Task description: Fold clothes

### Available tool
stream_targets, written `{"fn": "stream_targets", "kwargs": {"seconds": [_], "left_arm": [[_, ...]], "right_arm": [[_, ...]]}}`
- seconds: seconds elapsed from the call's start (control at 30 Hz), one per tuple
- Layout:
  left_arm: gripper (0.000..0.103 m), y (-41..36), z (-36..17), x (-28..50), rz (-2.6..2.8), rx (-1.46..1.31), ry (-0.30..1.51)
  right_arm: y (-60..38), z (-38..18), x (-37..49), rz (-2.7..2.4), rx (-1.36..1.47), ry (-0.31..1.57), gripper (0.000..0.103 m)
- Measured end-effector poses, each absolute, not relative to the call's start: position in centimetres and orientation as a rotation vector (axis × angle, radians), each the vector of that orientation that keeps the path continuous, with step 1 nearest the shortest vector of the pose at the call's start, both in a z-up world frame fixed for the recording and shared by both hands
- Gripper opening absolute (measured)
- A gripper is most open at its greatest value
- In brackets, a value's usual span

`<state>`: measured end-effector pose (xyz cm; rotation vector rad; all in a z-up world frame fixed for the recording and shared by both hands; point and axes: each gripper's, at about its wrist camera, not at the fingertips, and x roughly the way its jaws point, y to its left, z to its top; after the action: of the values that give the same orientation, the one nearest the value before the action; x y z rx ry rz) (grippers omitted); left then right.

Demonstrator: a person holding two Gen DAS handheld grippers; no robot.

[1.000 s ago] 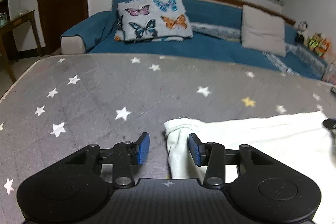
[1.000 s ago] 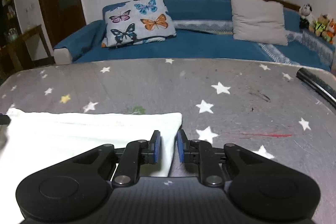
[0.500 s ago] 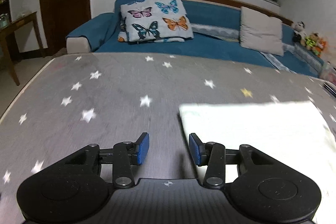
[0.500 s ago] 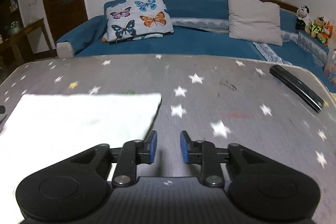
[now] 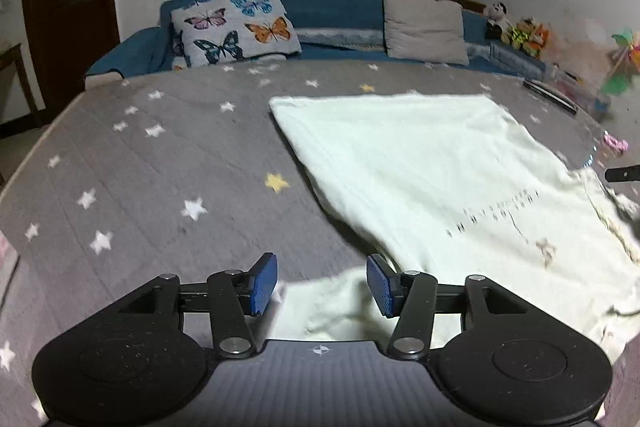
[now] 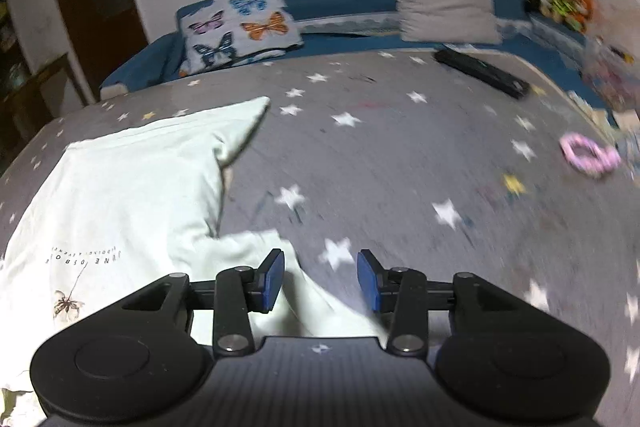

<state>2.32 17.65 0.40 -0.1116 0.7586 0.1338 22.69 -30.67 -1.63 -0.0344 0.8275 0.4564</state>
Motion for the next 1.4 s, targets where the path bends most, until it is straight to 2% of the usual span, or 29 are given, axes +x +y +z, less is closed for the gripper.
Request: {"fn": "stream_targets", "kwargs": {"seconds": [0.1, 0.17, 0.23, 0.43, 0.73, 0.77, 0.8, 0.83, 0.9, 1.0, 1.17, 1.23, 1.33, 1.37, 1.4], "left_arm": [[0.052, 16.9, -0.2, 2.3, 0.13, -0.091, 0.765], [0.048, 16.6, -0.5, 2.3, 0.129, -0.083, 0.768], [0.032, 16.5, -0.8, 2.2, 0.131, -0.082, 0.771], [0.013, 15.6, -0.9, 1.1, 0.159, -0.067, 0.745], [0.011, 14.7, 1.8, -2.2, 0.355, -0.089, 0.667], [0.011, 14.8, 1.8, -2.3, 0.364, -0.1, 0.667], [0.011, 14.8, 1.7, -2.2, 0.364, -0.11, 0.672], [0.012, 14.8, 1.6, -2.1, 0.371, -0.117, 0.68], [0.012, 14.7, 1.8, -2.0, 0.383, -0.126, 0.676], [0.012, 14.2, 2.2, -2.6, 0.392, -0.112, 0.648], [0.015, 14.9, 0.3, -1.7, 0.411, -0.143, 0.733], [0.017, 15.1, -0.2, -1.4, 0.412, -0.151, 0.756], [0.023, 15.2, 0.4, -1.5, 0.416, -0.137, 0.743], [0.024, 15.3, 0.7, -1.6, 0.419, -0.132, 0.737], [0.031, 15.4, 1.0, -1.8, 0.427, -0.127, 0.73]], "right_arm": [[-31.8, -2.2, 22.2, 0.431, -0.006, 0.832, 0.04], [-32.3, -2.5, 22.1, 0.418, 0.002, 0.83, 0.04], [-32.7, -2.9, 22.2, 0.409, 0.015, 0.833, 0.04], [-32.5, -3.2, 21.6, 0.412, 0.026, 0.822, 0.041], [-31.1, -3.4, 20.3, 0.452, -0.009, 0.803, 0.041], [-31.0, -3.4, 20.1, 0.456, -0.02, 0.801, 0.033], [-30.8, -3.4, 20.0, 0.459, -0.031, 0.799, 0.019], [-30.6, -3.4, 19.8, 0.454, -0.041, 0.797, 0.016], [-30.6, -3.0, 19.2, 0.438, -0.056, 0.786, 0.002], [-31.1, -1.8, 17.1, 0.43, -0.064, 0.753, 0.002], [-31.7, -1.8, 14.4, 0.434, -0.069, 0.822, 0.002], [-31.7, -1.8, 14.1, 0.445, -0.072, 0.821, 0.005], [-31.9, -1.0, 14.9, 0.444, -0.032, 0.794, 0.013], [-31.8, -0.7, 15.4, 0.454, -0.019, 0.785, 0.022], [-31.7, -0.6, 15.8, 0.46, -0.011, 0.78, 0.035]]}}
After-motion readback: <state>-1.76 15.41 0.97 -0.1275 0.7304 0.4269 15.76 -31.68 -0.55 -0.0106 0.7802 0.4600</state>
